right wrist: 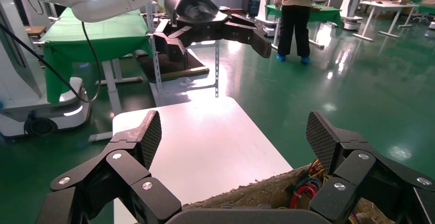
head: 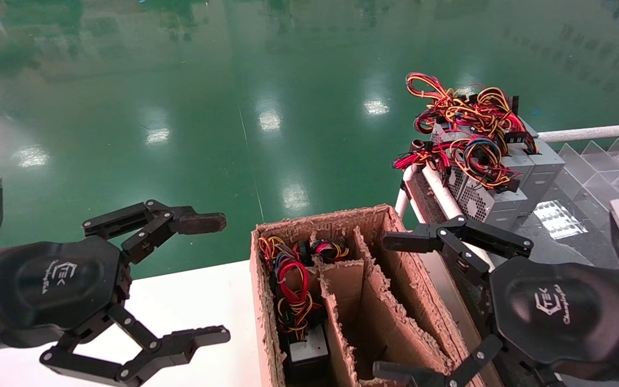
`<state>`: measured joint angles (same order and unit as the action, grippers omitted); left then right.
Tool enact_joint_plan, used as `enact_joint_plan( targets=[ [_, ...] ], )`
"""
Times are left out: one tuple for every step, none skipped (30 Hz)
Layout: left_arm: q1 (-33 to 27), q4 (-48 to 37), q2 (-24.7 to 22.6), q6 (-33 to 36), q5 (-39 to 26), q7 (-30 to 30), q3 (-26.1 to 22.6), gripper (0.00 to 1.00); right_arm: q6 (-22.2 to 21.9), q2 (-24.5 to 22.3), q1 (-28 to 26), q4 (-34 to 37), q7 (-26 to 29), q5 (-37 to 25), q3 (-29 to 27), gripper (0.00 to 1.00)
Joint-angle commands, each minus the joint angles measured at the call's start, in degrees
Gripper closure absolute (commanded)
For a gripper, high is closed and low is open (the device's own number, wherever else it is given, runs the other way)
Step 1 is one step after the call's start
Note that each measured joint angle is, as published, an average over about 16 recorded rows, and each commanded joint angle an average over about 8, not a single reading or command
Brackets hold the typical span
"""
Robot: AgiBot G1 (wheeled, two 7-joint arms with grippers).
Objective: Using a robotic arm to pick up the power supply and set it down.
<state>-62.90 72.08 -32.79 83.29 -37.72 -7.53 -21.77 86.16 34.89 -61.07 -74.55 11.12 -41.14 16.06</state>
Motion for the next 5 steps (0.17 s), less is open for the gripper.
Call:
enact_joint_plan(
  targets=[
    [0.0, 0.0, 0.0, 0.0, 0.0, 0.0, 0.0, 0.00, -0.1, 0.0, -0.1, 0.2, -0.1, -0.1, 0.0, 0.00],
    [0.0, 0.0, 0.0, 0.0, 0.0, 0.0, 0.0, 0.00, -0.1, 0.0, -0.1, 0.3, -0.1, -0.1, 0.0, 0.00],
    [0.0, 0.0, 0.0, 0.0, 0.0, 0.0, 0.0, 0.00, -0.1, 0.0, -0.1, 0.3, -0.1, -0.2, 0.0, 0.00],
    [0.0, 0.0, 0.0, 0.0, 0.0, 0.0, 0.0, 0.00, -0.2, 0.0, -0.1, 0.3, -0.1, -0.2, 0.0, 0.00],
    [0.0, 0.0, 0.0, 0.0, 0.0, 0.0, 0.0, 0.00, -0.2, 0.0, -0.2, 0.4, -0.1, -0.2, 0.0, 0.00]
  ],
)
